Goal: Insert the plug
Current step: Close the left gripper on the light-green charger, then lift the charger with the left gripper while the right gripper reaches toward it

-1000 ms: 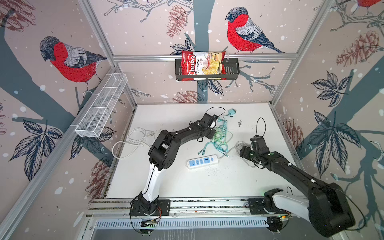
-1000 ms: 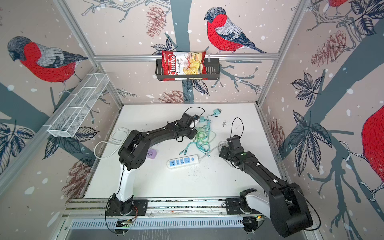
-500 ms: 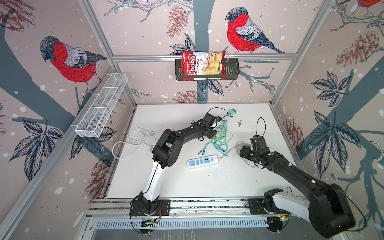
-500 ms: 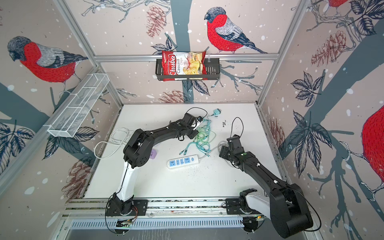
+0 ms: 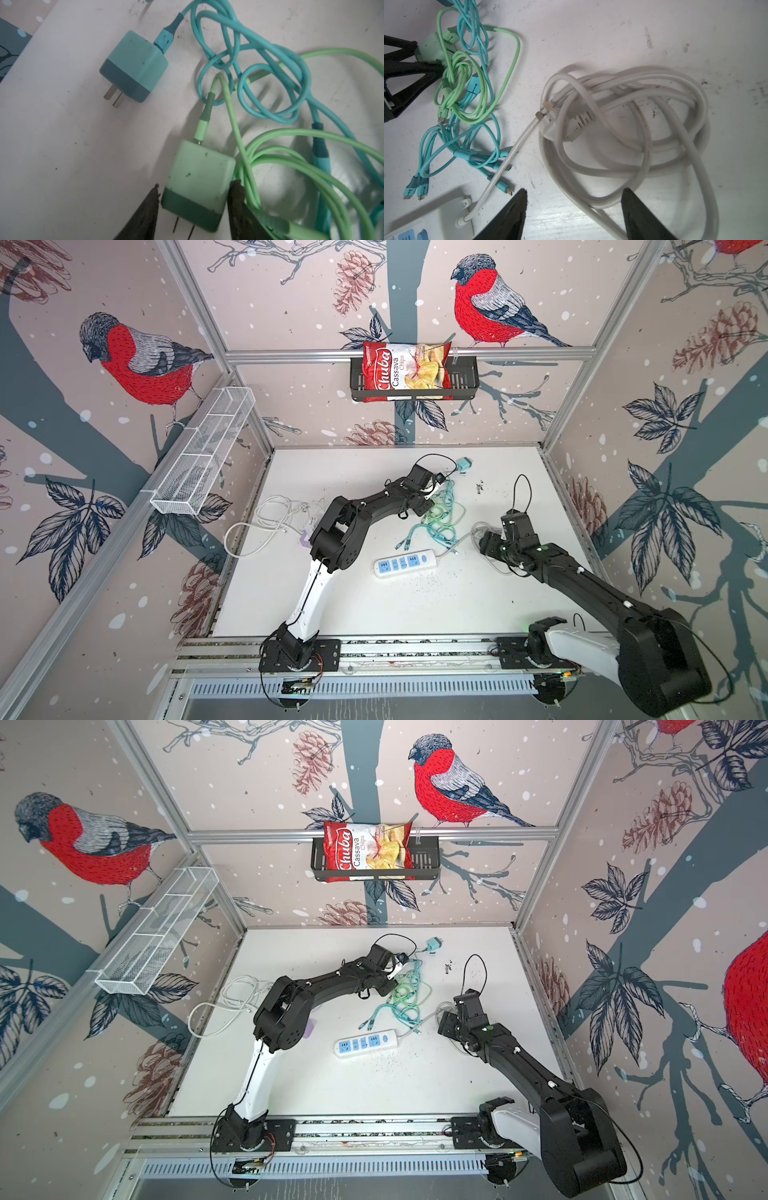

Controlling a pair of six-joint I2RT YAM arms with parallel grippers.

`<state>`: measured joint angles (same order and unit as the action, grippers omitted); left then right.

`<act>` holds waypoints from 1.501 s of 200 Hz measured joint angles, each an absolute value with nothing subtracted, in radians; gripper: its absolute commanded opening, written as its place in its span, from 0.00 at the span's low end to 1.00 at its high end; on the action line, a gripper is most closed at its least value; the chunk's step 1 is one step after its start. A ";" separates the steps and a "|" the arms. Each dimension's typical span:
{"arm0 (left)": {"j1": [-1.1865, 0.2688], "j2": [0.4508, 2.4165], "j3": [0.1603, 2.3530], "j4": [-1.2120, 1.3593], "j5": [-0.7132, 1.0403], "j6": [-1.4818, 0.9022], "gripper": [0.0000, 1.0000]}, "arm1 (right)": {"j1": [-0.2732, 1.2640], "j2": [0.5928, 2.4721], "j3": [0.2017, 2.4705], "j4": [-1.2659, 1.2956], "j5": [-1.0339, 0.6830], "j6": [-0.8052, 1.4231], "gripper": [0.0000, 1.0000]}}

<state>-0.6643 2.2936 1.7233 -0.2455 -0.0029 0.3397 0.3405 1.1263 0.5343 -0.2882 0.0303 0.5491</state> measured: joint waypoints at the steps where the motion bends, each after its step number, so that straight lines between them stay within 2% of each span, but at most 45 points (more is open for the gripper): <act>1: -0.664 2.294 1.724 -0.246 -0.003 0.340 0.49 | 0.340 1.126 0.534 -0.288 0.030 0.549 0.73; 39: -0.663 2.314 1.751 -0.252 0.007 0.347 0.49 | 0.340 1.126 0.534 -0.288 0.030 0.549 0.73; 90: -0.659 2.333 1.788 -0.266 0.026 0.352 0.34 | 0.340 1.126 0.534 -0.288 0.030 0.549 0.73; 157: -0.658 2.335 1.782 -0.247 0.029 0.347 0.22 | 0.340 1.118 0.534 -0.289 0.026 0.549 0.72; 233: -0.652 2.041 1.422 -0.015 -0.047 0.258 0.21 | 0.338 0.983 0.546 -0.255 -0.017 0.550 0.73; 300: -0.670 1.748 1.041 0.345 -0.187 0.233 0.22 | 0.339 0.896 0.574 -0.102 -0.247 0.525 0.74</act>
